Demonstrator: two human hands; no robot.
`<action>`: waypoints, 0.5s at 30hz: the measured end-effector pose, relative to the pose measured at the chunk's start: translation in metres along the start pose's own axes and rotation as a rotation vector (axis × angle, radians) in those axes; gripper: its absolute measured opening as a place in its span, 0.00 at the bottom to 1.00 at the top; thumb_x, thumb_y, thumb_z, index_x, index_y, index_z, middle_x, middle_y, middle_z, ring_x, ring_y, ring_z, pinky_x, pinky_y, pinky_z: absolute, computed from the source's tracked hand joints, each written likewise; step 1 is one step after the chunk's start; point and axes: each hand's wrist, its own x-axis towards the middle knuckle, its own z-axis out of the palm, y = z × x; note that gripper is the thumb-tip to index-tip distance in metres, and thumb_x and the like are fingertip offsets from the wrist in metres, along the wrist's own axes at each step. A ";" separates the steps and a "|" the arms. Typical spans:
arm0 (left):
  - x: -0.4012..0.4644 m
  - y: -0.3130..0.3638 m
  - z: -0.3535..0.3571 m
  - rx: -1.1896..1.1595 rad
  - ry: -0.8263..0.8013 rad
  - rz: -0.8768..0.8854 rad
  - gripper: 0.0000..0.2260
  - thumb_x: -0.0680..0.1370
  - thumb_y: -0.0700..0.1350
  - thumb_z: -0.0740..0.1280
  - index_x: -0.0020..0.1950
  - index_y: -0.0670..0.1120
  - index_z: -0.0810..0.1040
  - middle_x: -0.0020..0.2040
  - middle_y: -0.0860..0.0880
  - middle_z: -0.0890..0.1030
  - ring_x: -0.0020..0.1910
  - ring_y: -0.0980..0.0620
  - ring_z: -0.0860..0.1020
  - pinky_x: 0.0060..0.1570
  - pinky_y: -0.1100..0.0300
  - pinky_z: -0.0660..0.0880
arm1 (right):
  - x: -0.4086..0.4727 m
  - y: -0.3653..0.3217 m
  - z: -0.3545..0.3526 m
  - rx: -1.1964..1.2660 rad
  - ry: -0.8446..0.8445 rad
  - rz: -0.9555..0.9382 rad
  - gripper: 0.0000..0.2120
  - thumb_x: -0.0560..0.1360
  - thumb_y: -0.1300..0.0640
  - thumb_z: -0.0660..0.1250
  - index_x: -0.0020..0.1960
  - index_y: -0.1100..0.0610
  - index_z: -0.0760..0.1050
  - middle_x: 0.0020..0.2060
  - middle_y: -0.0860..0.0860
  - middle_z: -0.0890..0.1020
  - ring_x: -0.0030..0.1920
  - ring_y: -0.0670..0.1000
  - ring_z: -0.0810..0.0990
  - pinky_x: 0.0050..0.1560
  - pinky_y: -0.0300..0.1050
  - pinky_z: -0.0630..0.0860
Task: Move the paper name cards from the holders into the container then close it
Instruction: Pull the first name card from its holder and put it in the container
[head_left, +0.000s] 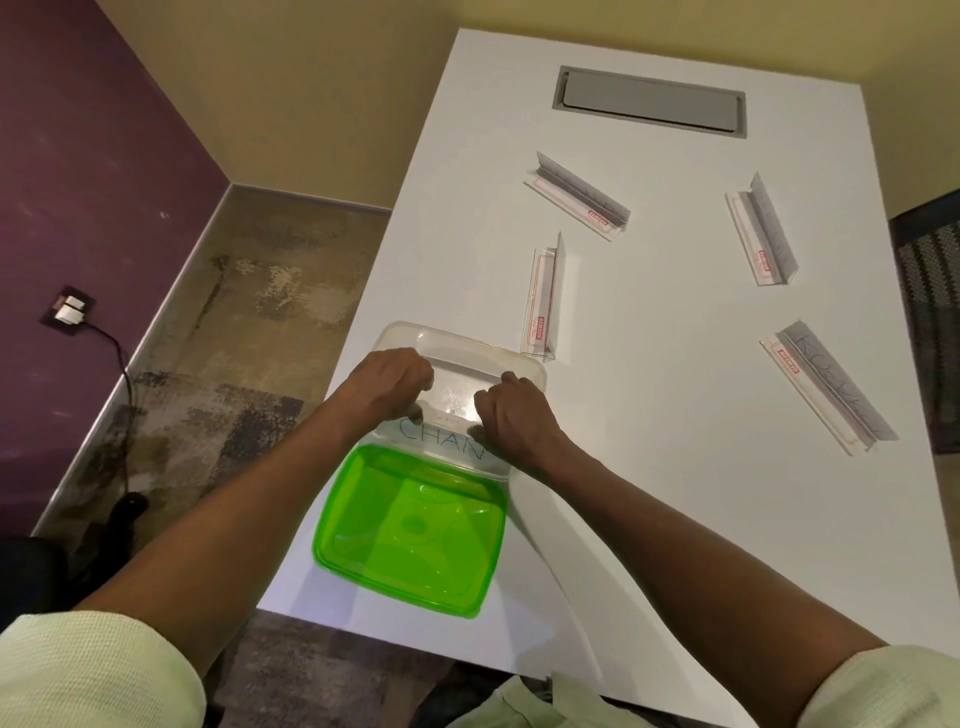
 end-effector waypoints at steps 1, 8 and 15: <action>0.000 0.002 -0.002 -0.030 0.028 -0.009 0.23 0.68 0.52 0.77 0.60 0.45 0.80 0.57 0.44 0.82 0.53 0.44 0.81 0.50 0.52 0.77 | -0.001 0.000 -0.004 0.010 0.041 -0.001 0.13 0.74 0.50 0.68 0.42 0.61 0.77 0.39 0.58 0.83 0.47 0.59 0.77 0.44 0.48 0.71; 0.010 0.038 -0.029 -0.227 0.331 -0.136 0.11 0.74 0.54 0.72 0.47 0.46 0.83 0.44 0.47 0.85 0.43 0.47 0.81 0.42 0.56 0.76 | -0.023 0.027 -0.026 0.020 0.265 0.121 0.09 0.73 0.56 0.65 0.38 0.60 0.76 0.32 0.57 0.82 0.36 0.60 0.76 0.35 0.49 0.71; 0.030 0.095 -0.054 -0.391 0.477 -0.126 0.10 0.75 0.52 0.70 0.47 0.46 0.83 0.44 0.49 0.85 0.42 0.48 0.81 0.44 0.52 0.80 | -0.063 0.087 -0.037 0.063 0.356 0.311 0.08 0.73 0.59 0.63 0.37 0.59 0.76 0.28 0.55 0.79 0.34 0.58 0.73 0.33 0.50 0.71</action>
